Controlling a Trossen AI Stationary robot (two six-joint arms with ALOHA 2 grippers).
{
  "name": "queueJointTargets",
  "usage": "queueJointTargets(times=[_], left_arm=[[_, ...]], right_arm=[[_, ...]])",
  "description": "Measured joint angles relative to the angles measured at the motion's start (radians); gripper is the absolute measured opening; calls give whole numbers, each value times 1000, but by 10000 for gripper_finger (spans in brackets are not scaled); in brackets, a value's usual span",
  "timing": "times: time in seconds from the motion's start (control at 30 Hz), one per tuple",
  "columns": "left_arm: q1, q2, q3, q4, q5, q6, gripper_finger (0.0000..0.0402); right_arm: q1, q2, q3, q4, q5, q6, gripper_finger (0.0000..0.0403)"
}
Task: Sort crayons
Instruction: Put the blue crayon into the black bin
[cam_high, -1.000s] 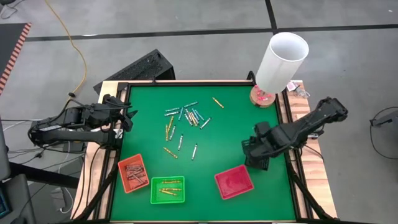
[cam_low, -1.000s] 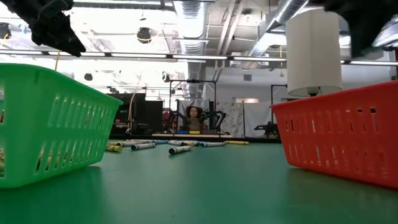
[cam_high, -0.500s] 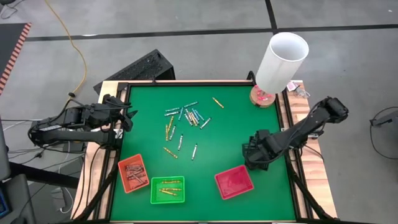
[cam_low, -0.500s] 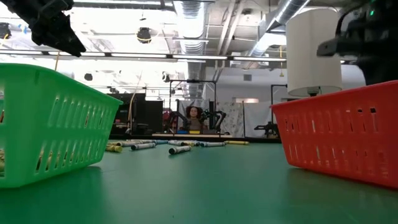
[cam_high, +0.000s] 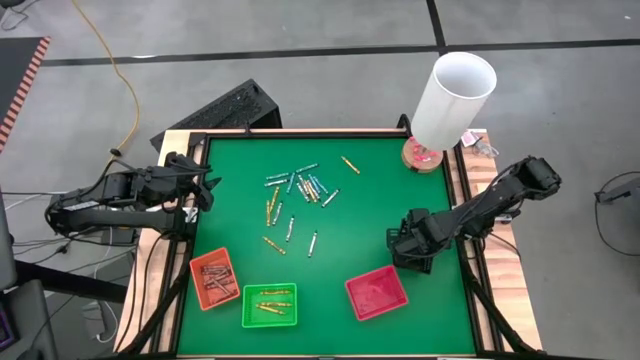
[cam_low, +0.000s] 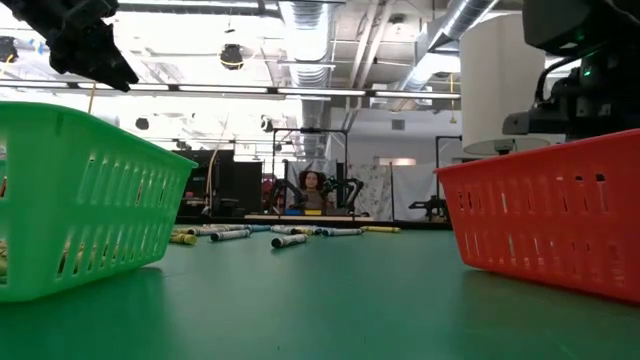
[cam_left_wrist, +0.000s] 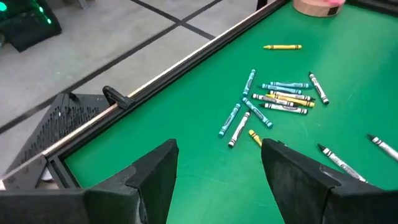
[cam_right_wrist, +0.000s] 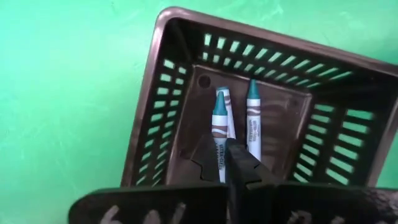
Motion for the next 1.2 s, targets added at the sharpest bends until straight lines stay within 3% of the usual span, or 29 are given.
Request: queueJointTargets(times=[0.3,0.53,0.73,0.93,1.07,1.13,1.2], left_arm=[[0,0,0,-63,82,-86,223],[0,0,0,-111,21,-158,223],[6,2,-15,-210,-108,-303,223],[11,2,-15,-205,-99,-297,223],[11,2,-15,-205,-103,-296,223],[11,2,-15,-205,-103,-297,223],[11,2,-15,-205,-95,-303,223]], right_arm=[[-14,0,-1,2,-28,-57,63],[-30,0,-1,41,-83,-130,86],[-83,-31,26,60,-83,-228,87],[-201,-150,110,-9,-73,-471,87],[-302,-220,171,48,119,-717,88],[-369,-231,190,174,249,-925,88],[-441,-217,191,362,291,-1182,88]])
